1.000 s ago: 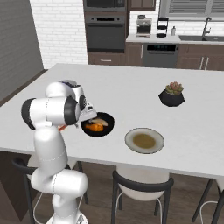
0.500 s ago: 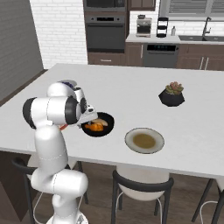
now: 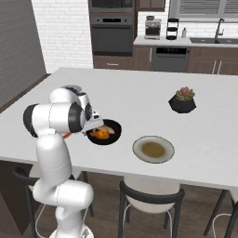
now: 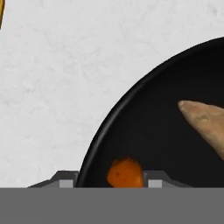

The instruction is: Pick the chicken drumstick and sweet potato from their plates and place them in the bowl. Then put the bowl in the fridge.

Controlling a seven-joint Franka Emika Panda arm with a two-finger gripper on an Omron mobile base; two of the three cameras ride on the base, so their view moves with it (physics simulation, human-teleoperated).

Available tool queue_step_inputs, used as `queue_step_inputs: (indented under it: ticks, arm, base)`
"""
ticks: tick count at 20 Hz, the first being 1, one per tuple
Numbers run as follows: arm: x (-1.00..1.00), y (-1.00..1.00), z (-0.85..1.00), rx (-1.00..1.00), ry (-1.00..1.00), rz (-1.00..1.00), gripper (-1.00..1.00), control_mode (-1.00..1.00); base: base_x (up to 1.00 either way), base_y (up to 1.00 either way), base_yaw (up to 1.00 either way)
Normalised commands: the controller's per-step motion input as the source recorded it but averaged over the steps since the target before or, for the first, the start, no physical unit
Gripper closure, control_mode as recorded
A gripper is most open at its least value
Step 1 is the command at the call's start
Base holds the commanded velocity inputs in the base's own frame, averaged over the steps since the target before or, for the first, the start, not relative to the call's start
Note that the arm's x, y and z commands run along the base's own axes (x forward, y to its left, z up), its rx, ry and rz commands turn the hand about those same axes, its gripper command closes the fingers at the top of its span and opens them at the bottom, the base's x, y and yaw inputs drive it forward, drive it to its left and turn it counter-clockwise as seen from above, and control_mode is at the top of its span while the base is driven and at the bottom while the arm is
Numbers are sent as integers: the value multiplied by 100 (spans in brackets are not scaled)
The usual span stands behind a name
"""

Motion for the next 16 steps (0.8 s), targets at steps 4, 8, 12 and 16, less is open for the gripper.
queue_step_inputs:
  ticks: [4,8,12,16]
  arm:
    - [-16,24,6,0,-1,5,100,-100]
    - [-5,23,9,0,0,9,100,-100]
    - [-4,8,0,0,0,11,100,-100]
    - [-3,1,0,0,0,15,100,-100]
  base:
    - [0,0,0]
    - [0,0,0]
    - [0,0,0]
    - [0,0,0]
